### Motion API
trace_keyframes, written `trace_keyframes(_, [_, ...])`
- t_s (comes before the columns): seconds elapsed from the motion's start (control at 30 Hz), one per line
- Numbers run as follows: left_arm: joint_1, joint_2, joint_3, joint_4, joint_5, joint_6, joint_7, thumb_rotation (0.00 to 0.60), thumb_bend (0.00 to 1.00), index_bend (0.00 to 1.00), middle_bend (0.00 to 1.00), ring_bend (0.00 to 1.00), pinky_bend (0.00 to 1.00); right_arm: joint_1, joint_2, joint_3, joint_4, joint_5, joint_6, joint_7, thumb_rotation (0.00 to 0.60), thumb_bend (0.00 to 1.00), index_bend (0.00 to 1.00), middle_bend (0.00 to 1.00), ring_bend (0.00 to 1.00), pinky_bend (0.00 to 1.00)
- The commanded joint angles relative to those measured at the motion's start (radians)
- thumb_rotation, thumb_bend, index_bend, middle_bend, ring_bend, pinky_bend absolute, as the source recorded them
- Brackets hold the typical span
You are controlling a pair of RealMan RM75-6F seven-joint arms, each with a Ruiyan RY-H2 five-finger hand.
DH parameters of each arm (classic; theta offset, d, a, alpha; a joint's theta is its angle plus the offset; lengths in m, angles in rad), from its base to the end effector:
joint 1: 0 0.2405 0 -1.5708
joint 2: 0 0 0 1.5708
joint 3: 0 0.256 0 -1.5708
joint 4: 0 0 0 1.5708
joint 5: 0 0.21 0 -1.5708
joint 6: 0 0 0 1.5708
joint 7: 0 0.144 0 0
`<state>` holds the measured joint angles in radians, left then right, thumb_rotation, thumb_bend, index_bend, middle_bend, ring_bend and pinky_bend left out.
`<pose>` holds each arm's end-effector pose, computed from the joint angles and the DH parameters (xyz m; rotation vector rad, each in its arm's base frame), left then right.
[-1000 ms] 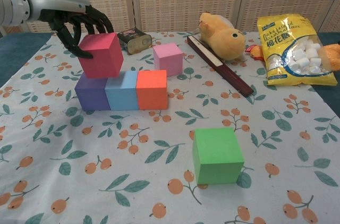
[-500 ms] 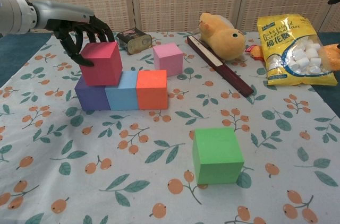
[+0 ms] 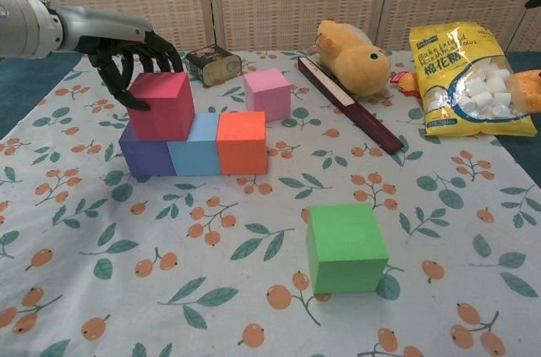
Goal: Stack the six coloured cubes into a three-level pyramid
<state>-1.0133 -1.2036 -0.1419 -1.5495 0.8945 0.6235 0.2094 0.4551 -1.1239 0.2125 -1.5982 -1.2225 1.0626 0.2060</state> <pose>-0.1211 0.4041 0.0615 -2.0079 -0.9994 -0.7296 -0.2560 -0.3200 0.1410 1.4216 -1.1977 1.0799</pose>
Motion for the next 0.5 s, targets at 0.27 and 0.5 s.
trace_keyframes(0.27, [-0.012,-0.009,0.015,0.005,-0.019,0.013,0.016,0.600,0.31,0.39,0.35,0.39,0.45,-0.004,0.002,0.001,0.005,-0.004,-0.001,0.008,0.600,0.00,0.00,0.08,0.00,0.02])
trace_keyframes(0.5, [-0.017,-0.003,0.019,0.000,-0.043,0.020,0.021,0.600,0.31,0.39,0.35,0.39,0.45,-0.005,0.003,0.002,0.008,-0.005,-0.003,0.013,0.600,0.00,0.00,0.08,0.00,0.02])
